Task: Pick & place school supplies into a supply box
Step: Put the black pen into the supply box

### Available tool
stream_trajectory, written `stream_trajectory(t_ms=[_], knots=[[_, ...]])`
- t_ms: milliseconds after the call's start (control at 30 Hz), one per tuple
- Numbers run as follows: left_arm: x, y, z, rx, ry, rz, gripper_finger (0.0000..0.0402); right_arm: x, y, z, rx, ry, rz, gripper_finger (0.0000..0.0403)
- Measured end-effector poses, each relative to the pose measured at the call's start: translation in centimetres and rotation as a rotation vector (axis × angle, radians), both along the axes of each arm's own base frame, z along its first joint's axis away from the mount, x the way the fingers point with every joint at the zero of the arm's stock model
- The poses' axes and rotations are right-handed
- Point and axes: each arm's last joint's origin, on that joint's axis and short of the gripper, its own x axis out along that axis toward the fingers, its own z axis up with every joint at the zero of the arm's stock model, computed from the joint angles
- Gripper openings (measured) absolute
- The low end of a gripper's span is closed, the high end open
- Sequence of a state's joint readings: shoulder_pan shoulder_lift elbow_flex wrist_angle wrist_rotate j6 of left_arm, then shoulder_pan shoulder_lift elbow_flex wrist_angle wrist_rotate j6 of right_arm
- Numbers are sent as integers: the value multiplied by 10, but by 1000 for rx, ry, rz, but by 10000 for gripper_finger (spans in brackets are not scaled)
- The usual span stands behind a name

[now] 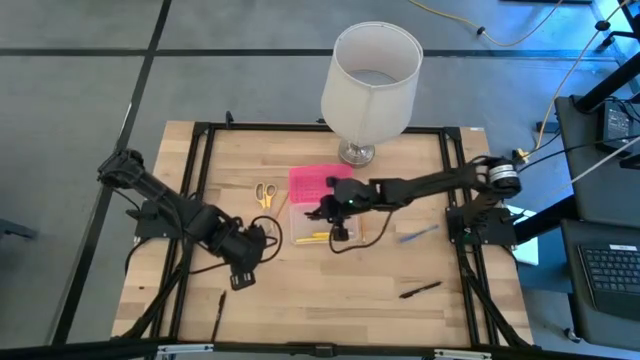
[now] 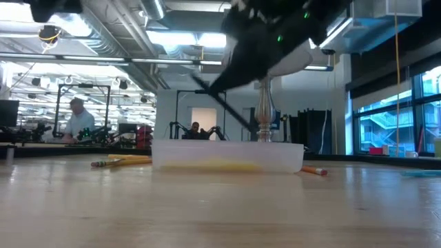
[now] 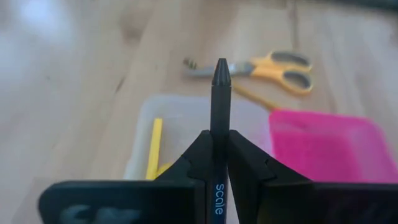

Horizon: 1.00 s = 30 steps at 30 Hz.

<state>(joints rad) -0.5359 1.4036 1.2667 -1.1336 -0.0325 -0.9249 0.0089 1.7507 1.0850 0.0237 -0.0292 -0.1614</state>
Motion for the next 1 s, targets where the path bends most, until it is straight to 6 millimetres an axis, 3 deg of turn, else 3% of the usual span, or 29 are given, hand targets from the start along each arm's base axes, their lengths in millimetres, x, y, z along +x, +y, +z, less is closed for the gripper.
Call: stream_trajectory(t_ms=[300, 667, 1000], knots=[[-9, -15, 0, -35, 17, 67, 112, 9, 0, -39, 82, 110, 8, 42], [-22, -35, -3, -98, 21, 457, 110, 9, 0, -47, 122, 144, -8, 42], [-17, -72, -43, 6, 51, 603, 96, 8, 0, -47, 128, 154, -14, 42]])
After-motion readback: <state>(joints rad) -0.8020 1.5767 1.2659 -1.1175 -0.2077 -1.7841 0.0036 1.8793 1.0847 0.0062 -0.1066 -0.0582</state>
